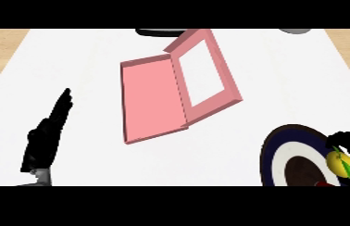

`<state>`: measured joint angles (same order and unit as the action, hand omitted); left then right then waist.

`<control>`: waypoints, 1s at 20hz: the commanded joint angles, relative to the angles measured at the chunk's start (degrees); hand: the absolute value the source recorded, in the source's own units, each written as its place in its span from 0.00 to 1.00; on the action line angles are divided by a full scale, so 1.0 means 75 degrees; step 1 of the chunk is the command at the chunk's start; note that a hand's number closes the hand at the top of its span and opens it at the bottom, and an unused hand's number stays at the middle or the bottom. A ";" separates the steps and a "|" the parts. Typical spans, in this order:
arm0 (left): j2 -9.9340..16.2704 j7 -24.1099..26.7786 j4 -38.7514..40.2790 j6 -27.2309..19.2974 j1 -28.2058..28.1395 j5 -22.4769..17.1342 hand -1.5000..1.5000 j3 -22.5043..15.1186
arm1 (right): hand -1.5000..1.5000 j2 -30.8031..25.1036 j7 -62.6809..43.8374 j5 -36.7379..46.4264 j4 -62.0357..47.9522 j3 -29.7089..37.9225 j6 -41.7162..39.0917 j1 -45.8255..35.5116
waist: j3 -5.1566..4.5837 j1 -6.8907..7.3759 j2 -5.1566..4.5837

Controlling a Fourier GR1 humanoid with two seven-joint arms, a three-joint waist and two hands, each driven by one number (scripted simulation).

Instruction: Pick the lemon from the plate and place it in the cardboard box

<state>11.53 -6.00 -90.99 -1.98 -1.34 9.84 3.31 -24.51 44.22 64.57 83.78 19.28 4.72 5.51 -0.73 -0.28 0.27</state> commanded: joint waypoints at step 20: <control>-0.0078 0.0028 0.0048 -0.0075 -0.0065 0.0148 0.50 -0.0079 | 1.00 0.3259 -0.9496 0.0460 0.5750 -0.4193 -0.1524 0.0396 | 0.0069 0.0114 0.0045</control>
<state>11.20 -6.19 -90.35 -2.87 -1.47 10.86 3.34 -1.03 -17.30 71.55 119.91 -2.50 -6.52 12.63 -0.62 -0.92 0.71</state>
